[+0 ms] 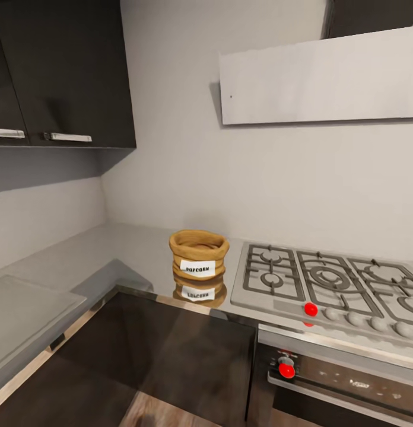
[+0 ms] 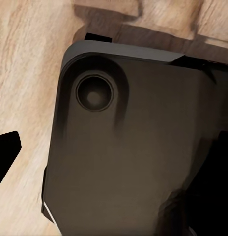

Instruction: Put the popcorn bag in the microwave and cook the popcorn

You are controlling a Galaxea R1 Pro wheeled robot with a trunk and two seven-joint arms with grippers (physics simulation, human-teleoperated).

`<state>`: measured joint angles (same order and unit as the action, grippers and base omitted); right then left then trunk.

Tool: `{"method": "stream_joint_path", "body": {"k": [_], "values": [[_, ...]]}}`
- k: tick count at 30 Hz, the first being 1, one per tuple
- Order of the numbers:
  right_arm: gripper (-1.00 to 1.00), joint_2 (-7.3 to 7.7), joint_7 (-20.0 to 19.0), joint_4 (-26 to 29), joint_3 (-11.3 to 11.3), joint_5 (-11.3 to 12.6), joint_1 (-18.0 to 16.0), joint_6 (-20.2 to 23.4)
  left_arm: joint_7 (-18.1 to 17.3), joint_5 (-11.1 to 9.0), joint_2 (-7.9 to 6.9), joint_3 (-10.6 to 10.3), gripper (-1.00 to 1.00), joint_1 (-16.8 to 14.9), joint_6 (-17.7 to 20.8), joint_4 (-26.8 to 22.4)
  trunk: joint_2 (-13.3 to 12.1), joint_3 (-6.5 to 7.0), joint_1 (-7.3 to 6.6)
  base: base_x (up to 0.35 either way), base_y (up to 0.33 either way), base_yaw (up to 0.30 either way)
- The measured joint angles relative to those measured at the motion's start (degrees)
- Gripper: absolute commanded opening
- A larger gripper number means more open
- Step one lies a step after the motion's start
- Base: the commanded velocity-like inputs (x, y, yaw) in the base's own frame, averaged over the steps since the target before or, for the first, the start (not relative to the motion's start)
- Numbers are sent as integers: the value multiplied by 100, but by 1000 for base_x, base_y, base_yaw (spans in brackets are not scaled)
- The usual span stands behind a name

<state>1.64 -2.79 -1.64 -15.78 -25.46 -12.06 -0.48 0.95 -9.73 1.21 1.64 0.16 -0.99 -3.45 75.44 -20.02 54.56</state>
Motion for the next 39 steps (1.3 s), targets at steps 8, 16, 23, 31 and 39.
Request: {"method": "stream_joint_path", "body": {"k": [8, 16, 23, 31, 39], "values": [[100, -2, 0, 0, 0, 0, 0, 0, -4, 8, 0, -8, 100, 0, 1, 0, -321, 144, -176, 0, 0, 0], [100, -3, 0, 0, 0, 0, 0, -5, -4, 9, 0, -9, 100, 0, 0, 1, -642, 288, -352, 0, 0, 0], [100, -3, 0, 0, 0, 0, 0, 0, -2, 9, 0, -9, 100, 0, 1, 0, -923, 413, -505, 0, 0, 0], [100, -7, 0, 0, 0, 0, 0, -4, -3, 9, 0, -1, 100, 0, 2, 0, -1244, 557, -681, 0, 0, 0], [100, -8, 0, 0, 0, 0, 0, -7, 0, 3, 0, -1, 100, 0, 2, 1, -1565, 701, -857, 0, 0, 0]]}}
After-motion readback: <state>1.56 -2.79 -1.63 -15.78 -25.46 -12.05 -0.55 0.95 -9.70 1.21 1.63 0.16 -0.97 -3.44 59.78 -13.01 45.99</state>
